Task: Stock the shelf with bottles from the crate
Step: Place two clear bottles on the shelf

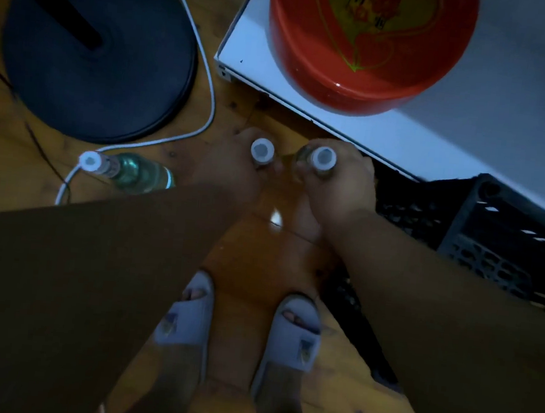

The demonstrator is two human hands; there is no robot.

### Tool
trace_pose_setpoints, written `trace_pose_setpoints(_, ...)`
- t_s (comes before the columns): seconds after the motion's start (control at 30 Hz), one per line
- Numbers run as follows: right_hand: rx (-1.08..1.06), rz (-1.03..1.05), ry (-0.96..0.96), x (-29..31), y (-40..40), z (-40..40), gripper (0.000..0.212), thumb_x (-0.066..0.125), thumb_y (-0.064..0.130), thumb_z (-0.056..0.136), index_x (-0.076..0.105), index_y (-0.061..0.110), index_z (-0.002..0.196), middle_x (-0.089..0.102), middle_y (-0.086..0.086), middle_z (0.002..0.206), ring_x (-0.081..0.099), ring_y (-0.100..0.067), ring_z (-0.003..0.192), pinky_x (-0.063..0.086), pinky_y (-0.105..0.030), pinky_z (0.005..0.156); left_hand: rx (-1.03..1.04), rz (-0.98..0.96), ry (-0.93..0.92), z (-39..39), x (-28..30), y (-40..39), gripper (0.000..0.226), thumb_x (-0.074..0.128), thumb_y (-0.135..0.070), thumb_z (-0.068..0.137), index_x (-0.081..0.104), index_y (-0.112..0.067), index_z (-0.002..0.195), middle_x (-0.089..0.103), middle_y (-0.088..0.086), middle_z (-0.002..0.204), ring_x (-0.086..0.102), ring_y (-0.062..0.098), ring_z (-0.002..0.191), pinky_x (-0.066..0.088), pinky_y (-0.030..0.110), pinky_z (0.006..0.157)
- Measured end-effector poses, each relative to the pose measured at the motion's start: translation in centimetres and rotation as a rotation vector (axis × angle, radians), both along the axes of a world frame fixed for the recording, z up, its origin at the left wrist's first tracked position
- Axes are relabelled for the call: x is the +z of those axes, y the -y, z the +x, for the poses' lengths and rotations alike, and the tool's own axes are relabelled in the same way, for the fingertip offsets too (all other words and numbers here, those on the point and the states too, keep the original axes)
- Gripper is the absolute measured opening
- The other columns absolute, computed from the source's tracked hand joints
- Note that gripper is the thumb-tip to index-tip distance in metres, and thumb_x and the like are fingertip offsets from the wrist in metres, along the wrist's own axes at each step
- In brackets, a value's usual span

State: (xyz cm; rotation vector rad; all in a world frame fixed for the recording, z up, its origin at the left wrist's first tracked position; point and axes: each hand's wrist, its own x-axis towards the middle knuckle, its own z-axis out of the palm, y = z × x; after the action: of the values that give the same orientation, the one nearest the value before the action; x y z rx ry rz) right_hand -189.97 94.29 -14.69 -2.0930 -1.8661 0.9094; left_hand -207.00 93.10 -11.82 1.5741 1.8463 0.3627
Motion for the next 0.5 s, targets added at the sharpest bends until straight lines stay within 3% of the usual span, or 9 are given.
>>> trace_pose_setpoints(0.1, 0.055, 0.025, -0.038, 6.3, 1.7, -0.2, 0.030, 0.052, 0.057, 0.076, 0.059, 0.028, 0.083, 0.062, 0.007, 0.085, 0.060, -0.024, 0.085, 0.050, -0.037, 0.080, 0.009, -0.013, 0.019, -0.1, 6.8, 1.1, 0.024, 0.073, -0.028, 0.079, 0.067, -0.023, 0.101, 0.050, -0.005, 0.099, 0.057, 0.023, 0.097, 0.031, 0.021, 0.075)
trace_pose_setpoints(0.2, 0.014, 0.014, -0.152, 15.9, 3.4, -0.6, 0.019, 0.058, 0.050, 0.077, 0.055, 0.032, 0.078, 0.058, 0.006, 0.079, 0.060, -0.029, 0.083, 0.051, -0.042, 0.074, 0.033, -0.064, 0.054, -0.6, 15.4, 2.0, 0.026, 0.067, -0.040, 0.077, 0.065, -0.018, 0.090, 0.062, 0.007, 0.096, 0.062, 0.027, 0.089, 0.044, 0.032, 0.073)
trace_pose_setpoints(0.3, -0.073, 0.023, -0.253, 28.7, 5.3, -0.6, 0.021, 0.062, 0.043, 0.081, 0.060, 0.023, 0.084, 0.064, 0.000, 0.087, 0.060, -0.024, 0.086, 0.052, -0.043, 0.074, 0.052, -0.021, 0.110, -0.4, 26.9, 3.7, 0.022, 0.065, -0.038, 0.080, 0.057, -0.018, 0.077, 0.060, 0.012, 0.083, 0.061, 0.031, 0.079, 0.045, 0.037, 0.064)
trace_pose_setpoints(0.37, -0.104, 0.047, -0.329, 37.5, 6.3, -0.3, 0.025, 0.065, 0.038, 0.086, 0.062, 0.013, 0.089, 0.065, -0.004, 0.089, 0.060, -0.020, 0.084, 0.050, -0.041, 0.075, 0.089, 0.025, 0.147, -0.2, 35.0, 4.7, 0.022, 0.068, -0.035, 0.081, 0.063, -0.014, 0.082, 0.061, 0.013, 0.086, 0.060, 0.032, 0.085, 0.047, 0.041, 0.070)
trace_pose_setpoints(0.43, -0.107, 0.087, -0.360, 45.5, 7.3, 0.4, 0.027, 0.067, 0.040, 0.087, 0.063, 0.014, 0.094, 0.067, 0.000, 0.090, 0.061, -0.015, 0.084, 0.049, -0.037, 0.077, 0.102, 0.101, 0.174, 0.0, 43.2, 5.7, 0.022, 0.069, -0.034, 0.082, 0.069, -0.014, 0.094, 0.061, 0.010, 0.097, 0.059, 0.026, 0.094, 0.047, 0.040, 0.081)
trace_pose_setpoints(0.5, -0.088, 0.173, -0.366, 52.5, 7.5, 1.2, 0.026, 0.066, 0.045, 0.086, 0.062, 0.022, 0.097, 0.065, 0.009, 0.091, 0.061, -0.010, 0.087, 0.049, -0.032, 0.078, 0.054, 0.247, 0.187, 0.3, 50.6, 6.4, 0.018, 0.064, -0.039, 0.080, 0.068, -0.022, 0.084, 0.062, 0.004, 0.092, 0.059, 0.023, 0.089, 0.049, 0.044, 0.083)
